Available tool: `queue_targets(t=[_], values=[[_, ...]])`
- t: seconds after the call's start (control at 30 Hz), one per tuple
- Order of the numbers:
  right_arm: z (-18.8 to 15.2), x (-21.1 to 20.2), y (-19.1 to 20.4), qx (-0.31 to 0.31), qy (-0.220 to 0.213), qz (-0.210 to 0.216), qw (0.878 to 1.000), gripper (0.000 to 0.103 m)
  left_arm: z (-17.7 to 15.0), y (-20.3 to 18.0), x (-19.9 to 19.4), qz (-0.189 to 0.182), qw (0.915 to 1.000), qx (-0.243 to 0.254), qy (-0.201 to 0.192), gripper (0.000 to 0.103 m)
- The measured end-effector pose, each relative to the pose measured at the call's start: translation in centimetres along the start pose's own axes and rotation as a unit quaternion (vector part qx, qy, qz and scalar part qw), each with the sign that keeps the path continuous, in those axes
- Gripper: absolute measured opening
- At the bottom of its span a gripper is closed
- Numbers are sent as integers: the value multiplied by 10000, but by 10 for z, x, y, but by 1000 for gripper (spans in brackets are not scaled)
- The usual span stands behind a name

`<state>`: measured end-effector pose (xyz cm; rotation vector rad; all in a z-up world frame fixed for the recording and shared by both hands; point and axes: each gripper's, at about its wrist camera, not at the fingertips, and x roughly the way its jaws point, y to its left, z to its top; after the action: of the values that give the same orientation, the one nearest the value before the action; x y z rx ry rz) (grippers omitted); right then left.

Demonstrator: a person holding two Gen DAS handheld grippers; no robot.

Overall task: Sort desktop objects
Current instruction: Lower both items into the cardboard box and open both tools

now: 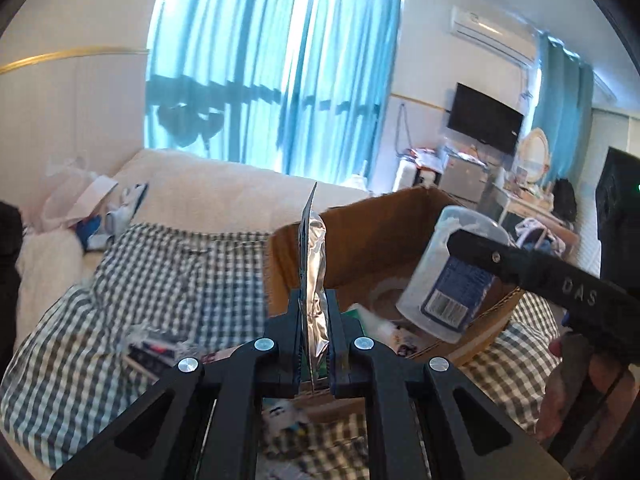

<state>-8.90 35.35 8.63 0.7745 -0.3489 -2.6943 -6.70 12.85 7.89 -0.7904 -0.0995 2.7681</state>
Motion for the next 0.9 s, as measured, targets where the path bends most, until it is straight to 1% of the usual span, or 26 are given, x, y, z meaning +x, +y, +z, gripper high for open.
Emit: queue_targets(t=[0.1,0.2,0.3,0.37,0.47,0.53,0.6,0.73,0.8,0.83,0.87,0.9], values=[[10,-4,-6,-40,-78,-81,9999,65,4,-9,10,-70,9999,76,33,9],[19,-6,-8,-13,-178,-38,9998,65,8,-13,21,-212,9997,-29,110,9],[25,1,-2,-216,-247,-216,9992,64,11,-19,33,-266,9995,-32,188,9],[25,5,-1,-335,-288,-312,9985,64,12,-26,43,-241,9994,72,248,9],[24,17,-8,-321,-245,-340,9986,64,14,-35,63,-242,9989,224,324,9],[22,23,-16,-320,-205,-439,9983,64,14,-40,74,-277,9985,252,393,9],[22,25,-26,-328,-203,-512,9979,64,12,-47,90,-358,9977,263,515,9],[22,25,-36,-272,-285,-612,9973,64,7,-57,110,-473,9964,287,636,9],[24,23,-37,-210,-348,-530,9978,65,4,-61,116,-561,9956,274,693,9],[25,22,-38,-156,-412,-501,9978,69,3,-61,118,-569,9954,277,714,9],[26,20,-38,-112,-476,-490,9976,82,3,-63,120,-560,9954,281,731,12],[27,17,-38,-82,-561,-503,9971,88,1,-64,122,-530,9952,299,772,15]])
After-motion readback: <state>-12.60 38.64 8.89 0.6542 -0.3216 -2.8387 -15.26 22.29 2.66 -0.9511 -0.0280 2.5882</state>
